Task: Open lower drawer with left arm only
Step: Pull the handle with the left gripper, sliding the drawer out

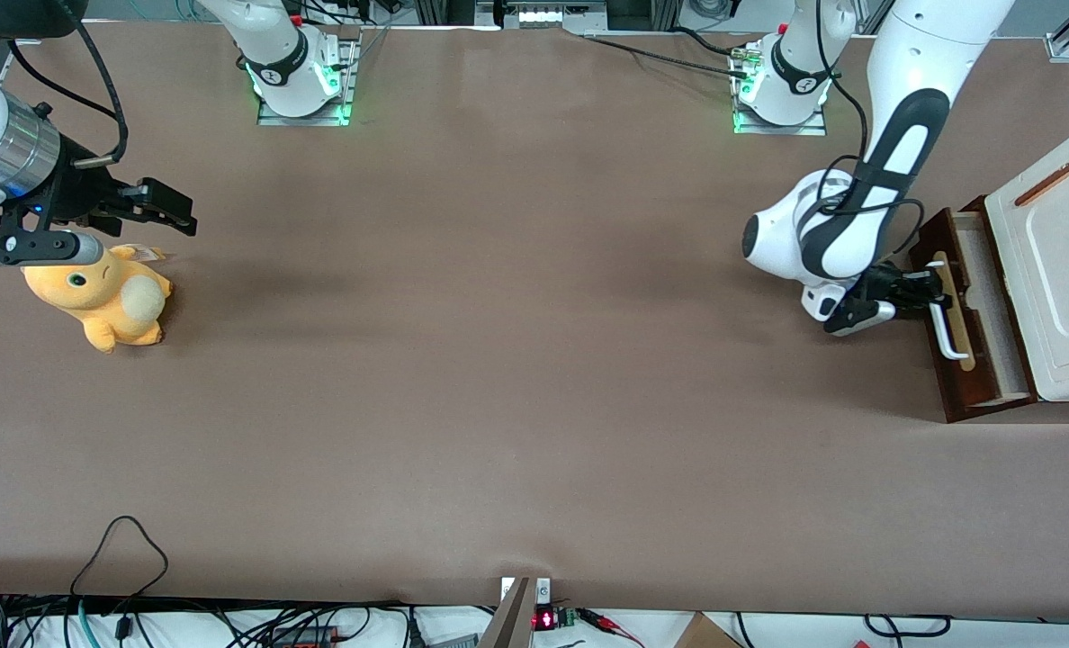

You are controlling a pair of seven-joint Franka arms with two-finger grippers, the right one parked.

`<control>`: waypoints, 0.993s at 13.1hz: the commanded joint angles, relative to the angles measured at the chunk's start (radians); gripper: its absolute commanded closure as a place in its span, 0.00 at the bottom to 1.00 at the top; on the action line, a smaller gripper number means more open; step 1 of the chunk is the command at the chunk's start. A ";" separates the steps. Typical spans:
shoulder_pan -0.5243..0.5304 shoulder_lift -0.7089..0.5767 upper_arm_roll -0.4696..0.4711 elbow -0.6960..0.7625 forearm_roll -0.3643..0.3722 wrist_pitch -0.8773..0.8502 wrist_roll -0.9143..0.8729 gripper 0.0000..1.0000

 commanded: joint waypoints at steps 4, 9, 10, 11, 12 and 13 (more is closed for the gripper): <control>-0.048 -0.009 -0.042 0.048 -0.058 0.051 0.106 1.00; -0.049 -0.009 -0.073 0.053 -0.085 0.054 0.111 1.00; -0.049 -0.009 -0.087 0.054 -0.099 0.054 0.111 1.00; -0.049 -0.009 -0.088 0.054 -0.101 0.054 0.112 1.00; -0.049 -0.010 -0.088 0.053 -0.102 0.054 0.115 0.95; -0.049 -0.010 -0.088 0.053 -0.105 0.052 0.115 0.76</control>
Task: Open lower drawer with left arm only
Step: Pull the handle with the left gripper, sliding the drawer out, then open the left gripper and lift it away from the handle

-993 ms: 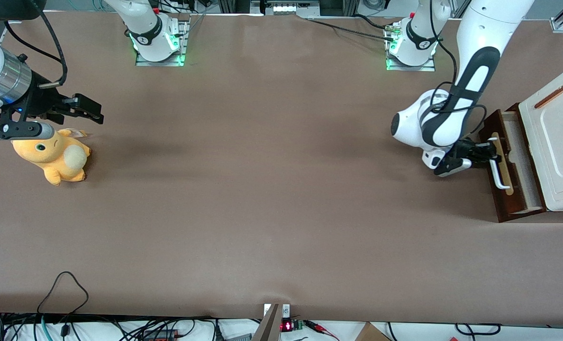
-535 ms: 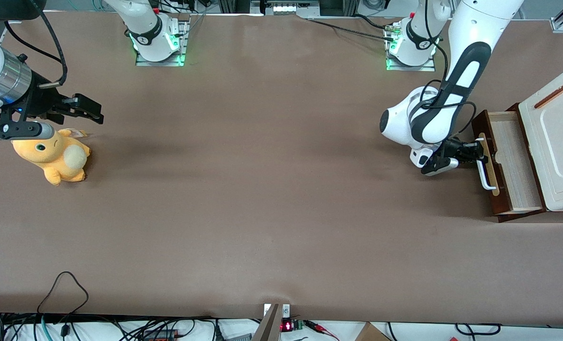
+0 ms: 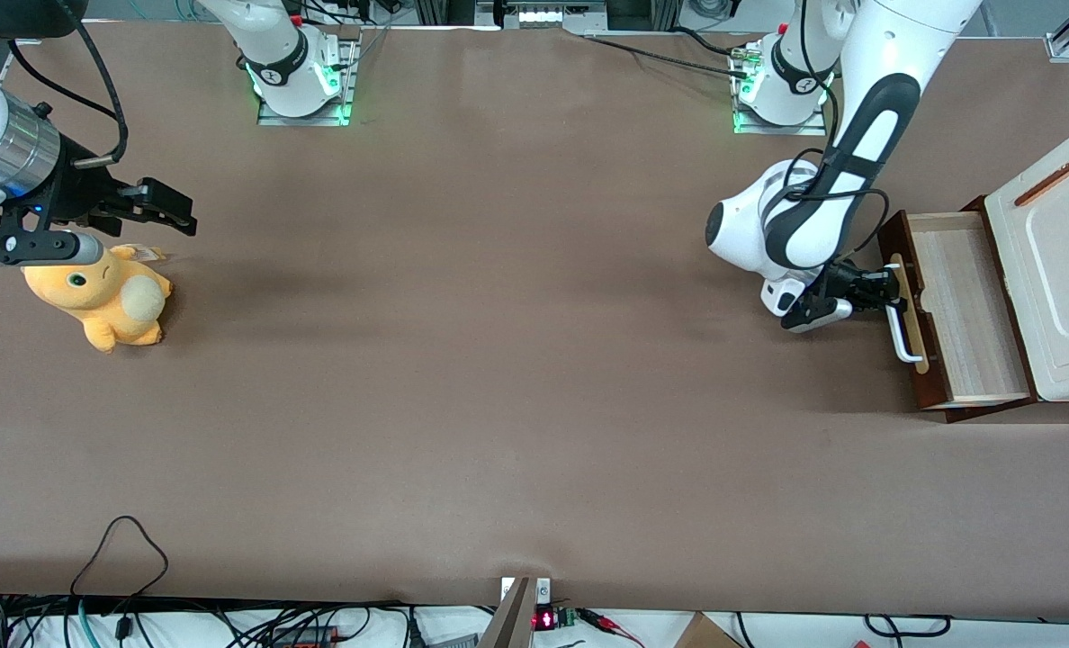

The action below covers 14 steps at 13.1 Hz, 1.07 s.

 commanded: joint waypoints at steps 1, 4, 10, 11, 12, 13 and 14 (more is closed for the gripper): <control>-0.011 -0.006 -0.012 0.019 -0.019 0.048 0.090 0.41; -0.008 -0.017 -0.012 0.019 -0.019 0.051 0.114 0.23; -0.008 -0.106 -0.022 0.091 -0.270 0.069 0.114 0.00; -0.006 -0.133 -0.041 0.108 -0.319 0.069 0.116 0.00; -0.006 -0.155 -0.055 0.112 -0.356 0.068 0.137 0.00; -0.002 -0.179 -0.059 0.140 -0.407 0.068 0.177 0.00; 0.001 -0.198 -0.059 0.181 -0.491 0.068 0.241 0.00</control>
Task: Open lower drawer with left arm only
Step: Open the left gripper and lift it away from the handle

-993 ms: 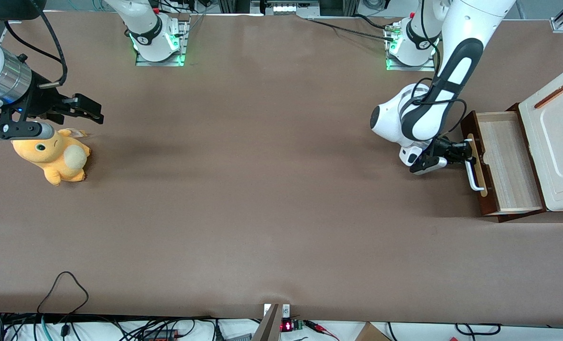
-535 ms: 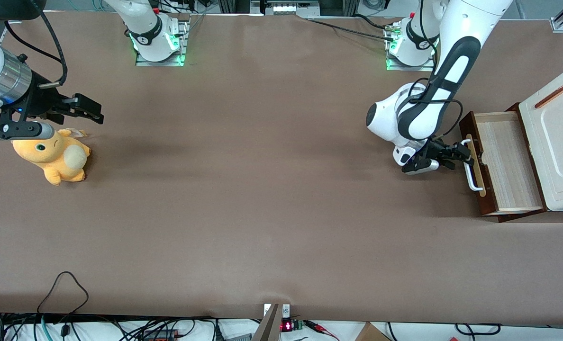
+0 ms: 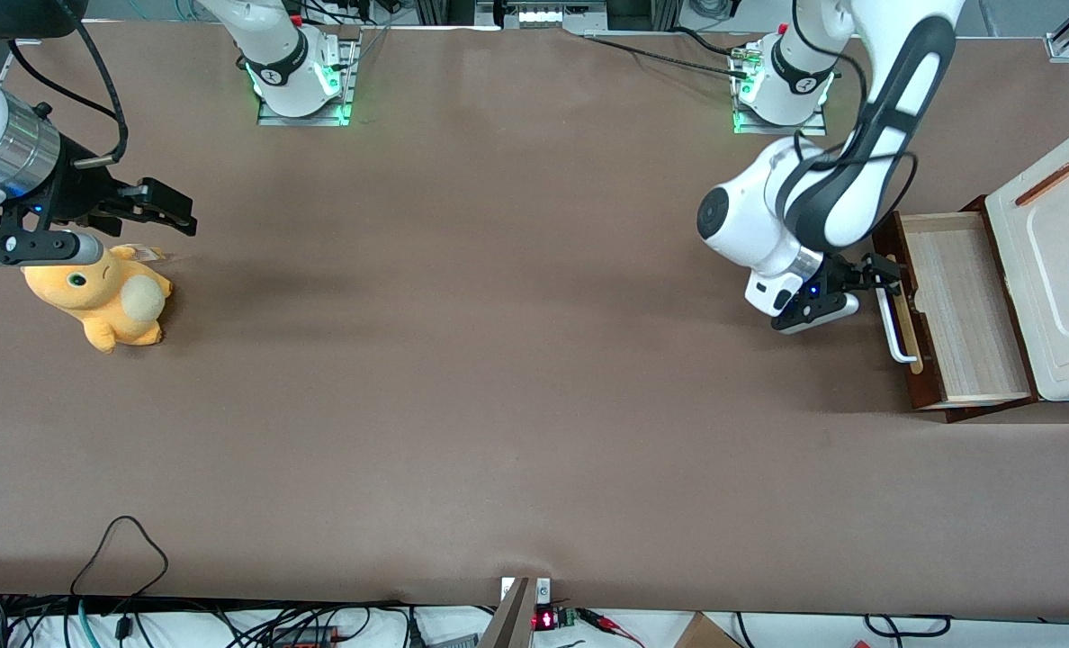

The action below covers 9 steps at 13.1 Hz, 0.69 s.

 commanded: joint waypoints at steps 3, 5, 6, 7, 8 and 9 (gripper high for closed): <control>0.036 -0.124 0.003 0.163 -0.344 -0.006 0.297 0.00; 0.055 -0.155 0.023 0.248 -0.477 -0.038 0.401 0.00; 0.055 -0.163 0.046 0.303 -0.564 -0.073 0.460 0.00; 0.055 -0.167 0.080 0.366 -0.656 -0.114 0.524 0.00; 0.055 -0.172 0.118 0.435 -0.741 -0.160 0.599 0.00; 0.055 -0.172 0.152 0.490 -0.802 -0.197 0.661 0.00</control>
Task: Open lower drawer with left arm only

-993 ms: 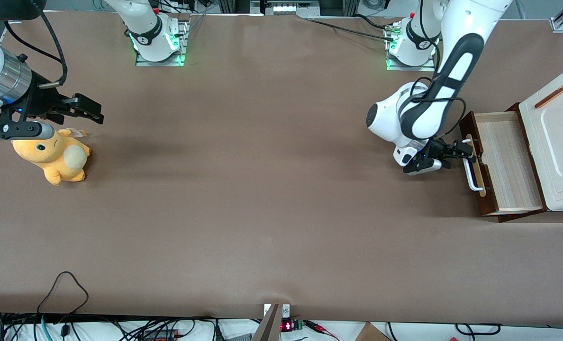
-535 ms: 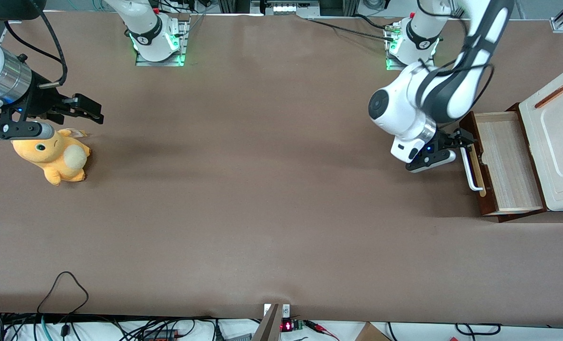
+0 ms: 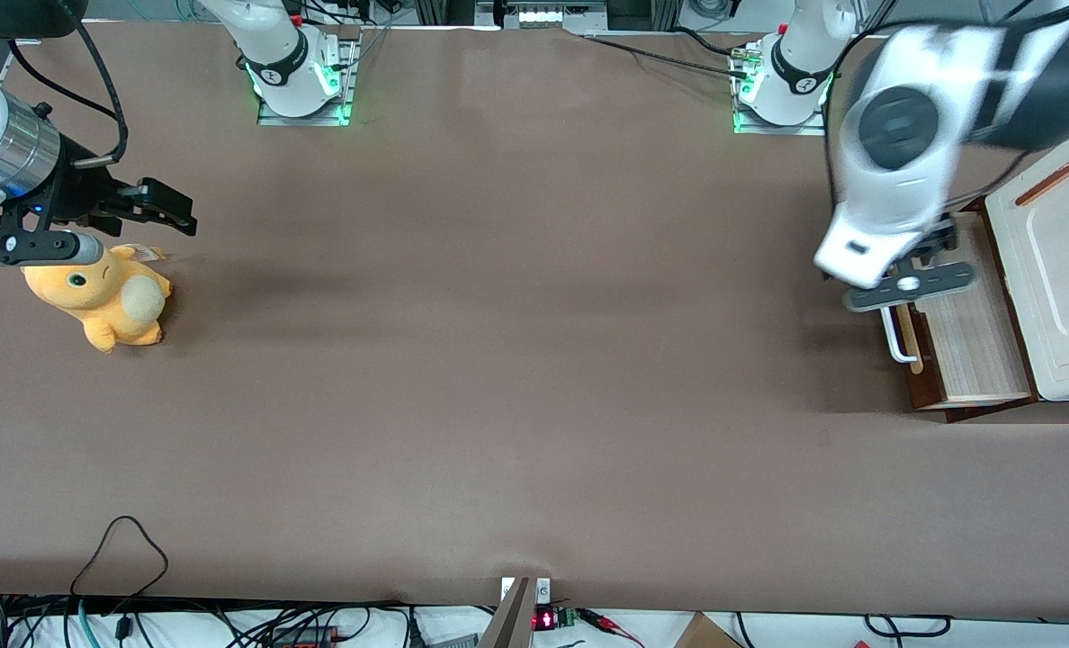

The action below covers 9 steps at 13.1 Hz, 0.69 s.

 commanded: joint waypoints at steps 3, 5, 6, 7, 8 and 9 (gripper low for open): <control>0.004 -0.026 0.152 0.188 -0.272 -0.118 0.282 0.00; 0.004 -0.062 0.184 0.185 -0.327 -0.120 0.358 0.00; 0.004 -0.082 0.187 0.176 -0.340 -0.120 0.361 0.00; 0.004 -0.098 0.187 0.170 -0.347 -0.118 0.364 0.00; 0.006 -0.119 0.189 0.157 -0.352 -0.118 0.366 0.00; 0.006 -0.145 0.187 0.136 -0.352 -0.118 0.366 0.00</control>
